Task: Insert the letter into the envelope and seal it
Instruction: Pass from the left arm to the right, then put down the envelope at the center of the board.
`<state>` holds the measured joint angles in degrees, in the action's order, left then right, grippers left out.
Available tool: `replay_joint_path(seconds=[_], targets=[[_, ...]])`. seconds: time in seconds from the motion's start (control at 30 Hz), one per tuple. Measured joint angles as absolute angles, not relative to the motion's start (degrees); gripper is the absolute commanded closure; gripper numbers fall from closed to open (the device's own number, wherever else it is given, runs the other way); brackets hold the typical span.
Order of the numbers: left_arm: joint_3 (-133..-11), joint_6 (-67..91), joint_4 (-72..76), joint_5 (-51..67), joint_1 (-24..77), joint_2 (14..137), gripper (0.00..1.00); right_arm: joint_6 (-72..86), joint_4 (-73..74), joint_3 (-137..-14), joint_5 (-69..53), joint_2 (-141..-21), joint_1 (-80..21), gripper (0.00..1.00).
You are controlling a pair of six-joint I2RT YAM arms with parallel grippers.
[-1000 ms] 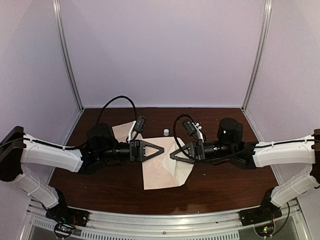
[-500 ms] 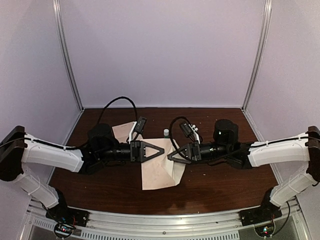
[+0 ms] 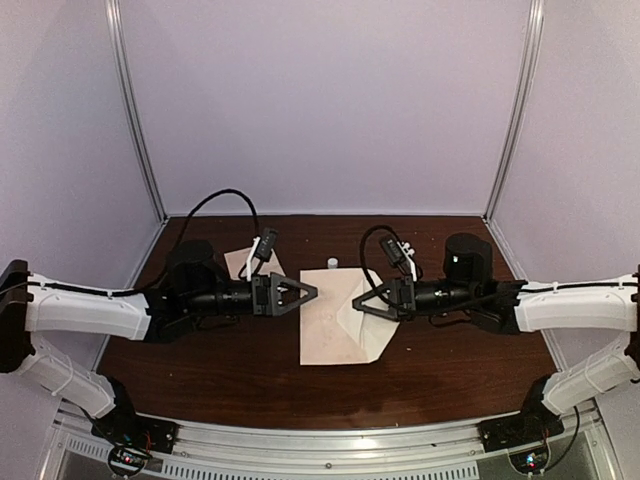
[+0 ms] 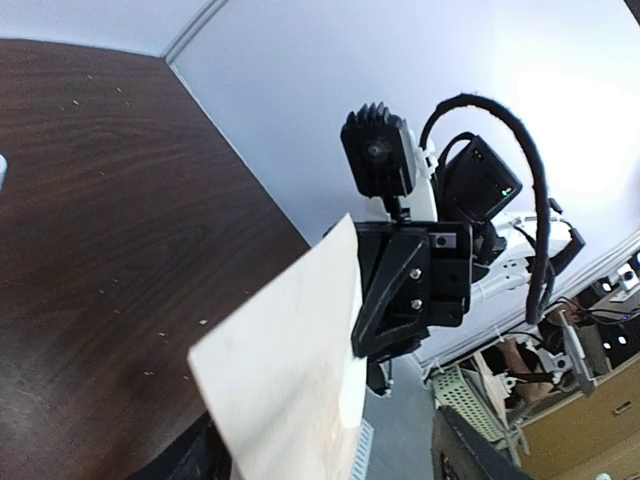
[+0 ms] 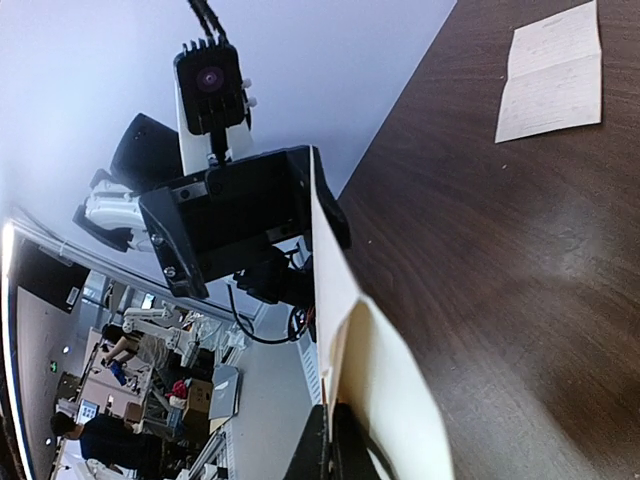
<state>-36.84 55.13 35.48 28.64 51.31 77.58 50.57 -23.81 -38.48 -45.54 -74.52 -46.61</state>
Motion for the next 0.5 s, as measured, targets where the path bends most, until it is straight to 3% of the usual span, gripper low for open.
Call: replay_joint_path(seconds=[0.23, 0.5], targets=[[-36.9, 53.2, 25.3, 25.7, 47.6, 74.3, 0.24, 46.8, -14.7, -35.9, -43.6, -71.7, -39.7, 1.00], [-36.8, 53.0, 22.0, 25.9, 46.0, 77.5, 0.28, 44.6, -9.4, -35.0, -42.8, -80.2, -37.1, 1.00]])
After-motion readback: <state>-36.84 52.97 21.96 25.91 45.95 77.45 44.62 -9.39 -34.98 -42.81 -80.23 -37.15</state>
